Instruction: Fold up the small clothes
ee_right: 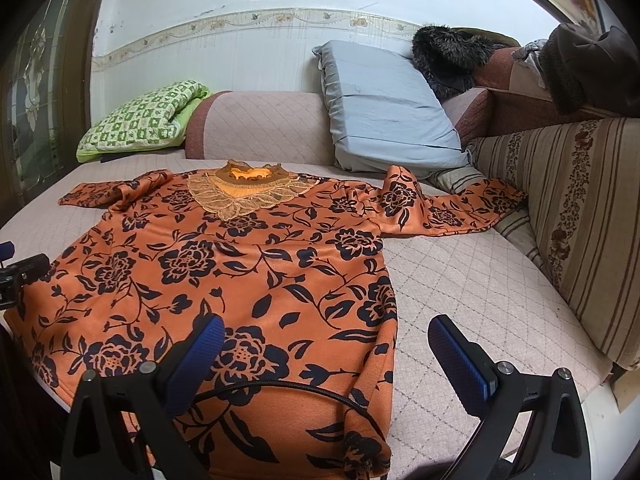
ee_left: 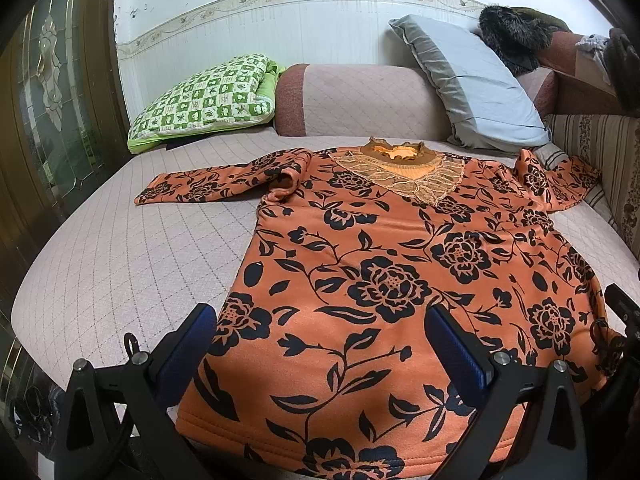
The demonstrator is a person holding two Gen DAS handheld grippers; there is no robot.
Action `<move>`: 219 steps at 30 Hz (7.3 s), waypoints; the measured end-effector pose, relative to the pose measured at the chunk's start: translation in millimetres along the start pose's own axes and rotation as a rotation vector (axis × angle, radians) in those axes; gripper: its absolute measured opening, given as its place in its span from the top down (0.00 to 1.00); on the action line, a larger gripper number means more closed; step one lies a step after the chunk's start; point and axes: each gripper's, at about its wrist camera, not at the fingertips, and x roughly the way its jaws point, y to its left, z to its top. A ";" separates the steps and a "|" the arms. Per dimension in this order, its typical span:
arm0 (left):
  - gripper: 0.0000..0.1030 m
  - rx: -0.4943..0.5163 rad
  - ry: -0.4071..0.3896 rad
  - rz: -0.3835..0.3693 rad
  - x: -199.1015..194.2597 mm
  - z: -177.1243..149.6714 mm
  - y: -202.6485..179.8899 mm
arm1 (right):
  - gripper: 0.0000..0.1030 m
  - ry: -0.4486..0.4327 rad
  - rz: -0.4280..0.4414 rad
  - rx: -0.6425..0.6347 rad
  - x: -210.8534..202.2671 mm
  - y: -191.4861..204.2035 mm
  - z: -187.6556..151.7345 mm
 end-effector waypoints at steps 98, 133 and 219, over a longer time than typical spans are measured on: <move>0.00 0.153 0.128 0.141 230.6 178.6 -73.2 | 0.11 0.274 0.505 0.636 314.2 -124.4 144.6; 0.50 -0.449 0.154 0.011 203.2 147.8 86.3 | 0.12 0.138 0.779 0.926 325.2 -165.5 98.8; 0.25 -0.171 0.175 0.120 249.3 153.1 26.3 | 0.48 0.433 0.526 0.805 342.3 -96.9 156.9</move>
